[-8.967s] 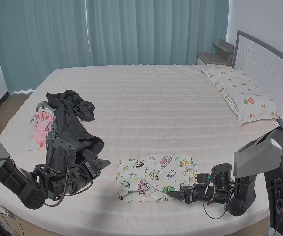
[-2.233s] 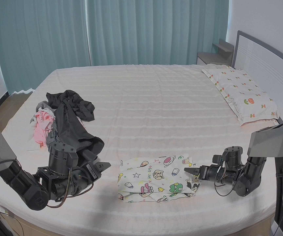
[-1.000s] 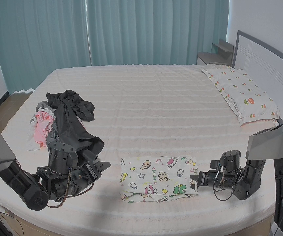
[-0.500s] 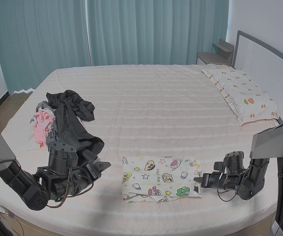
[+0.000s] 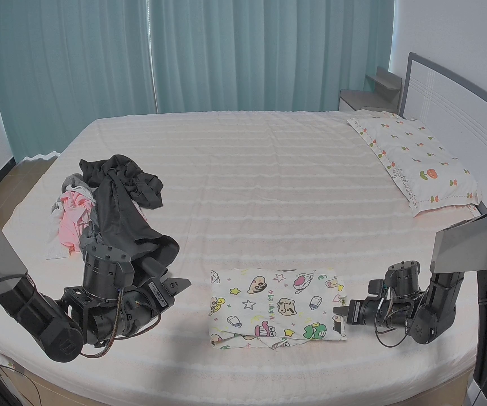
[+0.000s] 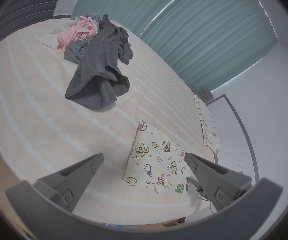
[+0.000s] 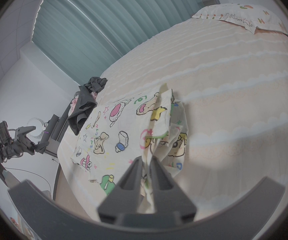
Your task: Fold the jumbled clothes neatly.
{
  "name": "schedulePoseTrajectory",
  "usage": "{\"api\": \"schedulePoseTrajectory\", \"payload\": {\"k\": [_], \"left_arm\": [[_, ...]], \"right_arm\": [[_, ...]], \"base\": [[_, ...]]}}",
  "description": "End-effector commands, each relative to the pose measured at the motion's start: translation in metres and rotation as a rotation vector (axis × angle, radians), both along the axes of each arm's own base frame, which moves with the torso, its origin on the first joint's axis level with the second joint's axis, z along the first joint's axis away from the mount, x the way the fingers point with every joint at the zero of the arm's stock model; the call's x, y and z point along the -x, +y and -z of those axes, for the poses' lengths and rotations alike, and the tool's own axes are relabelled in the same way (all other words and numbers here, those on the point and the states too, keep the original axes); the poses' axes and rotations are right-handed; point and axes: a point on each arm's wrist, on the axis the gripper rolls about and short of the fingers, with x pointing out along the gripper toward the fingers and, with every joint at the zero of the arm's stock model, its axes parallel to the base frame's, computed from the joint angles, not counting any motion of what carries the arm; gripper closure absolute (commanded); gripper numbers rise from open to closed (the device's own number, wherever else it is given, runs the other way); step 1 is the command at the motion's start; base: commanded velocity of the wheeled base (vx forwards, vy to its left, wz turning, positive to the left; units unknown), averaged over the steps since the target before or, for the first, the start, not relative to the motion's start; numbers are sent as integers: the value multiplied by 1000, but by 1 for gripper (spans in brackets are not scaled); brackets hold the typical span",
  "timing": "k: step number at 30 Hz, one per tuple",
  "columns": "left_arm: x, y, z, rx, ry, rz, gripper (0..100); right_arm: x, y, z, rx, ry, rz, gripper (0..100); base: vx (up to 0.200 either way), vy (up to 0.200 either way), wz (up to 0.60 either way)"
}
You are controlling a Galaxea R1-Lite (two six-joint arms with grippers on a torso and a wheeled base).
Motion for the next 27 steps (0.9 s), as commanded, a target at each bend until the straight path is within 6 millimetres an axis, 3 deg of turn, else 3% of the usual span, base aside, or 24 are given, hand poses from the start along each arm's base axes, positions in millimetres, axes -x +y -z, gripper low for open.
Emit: {"api": "schedulePoseTrajectory", "payload": {"k": [1, 10, 15, 18, 19, 21, 27], "left_arm": [[0, 0, 0, 0, 1, 0, 0], [-3, -3, -4, 2, -21, 2, 0], [-16, -22, -2, -4, -40, 39, 0], [-23, -35, 11, -27, -17, 71, 0], [-34, -44, 33, -92, 8, 114, 0], [-48, -49, 57, -162, 22, 150, 0], [-71, -62, 95, -246, 28, 220, 0]], "right_arm": [[3, -1, 2, 9, 9, -4, 0], [0, -6, -5, 24, -19, 37, 0], [-5, -12, -1, 22, -23, 60, 0], [-9, -11, 0, 21, -29, 58, 0], [-12, -9, 2, 21, -30, 55, 0], [-15, -7, 6, 22, -31, 52, 0], [-25, -2, 11, 17, -45, 43, 0]], "base": [[0, 0, 0], [0, 0, 0], [0, 0, 0], [0, 0, 0], [0, 0, 0], [0, 0, 0], [0, 0, 0]]}}
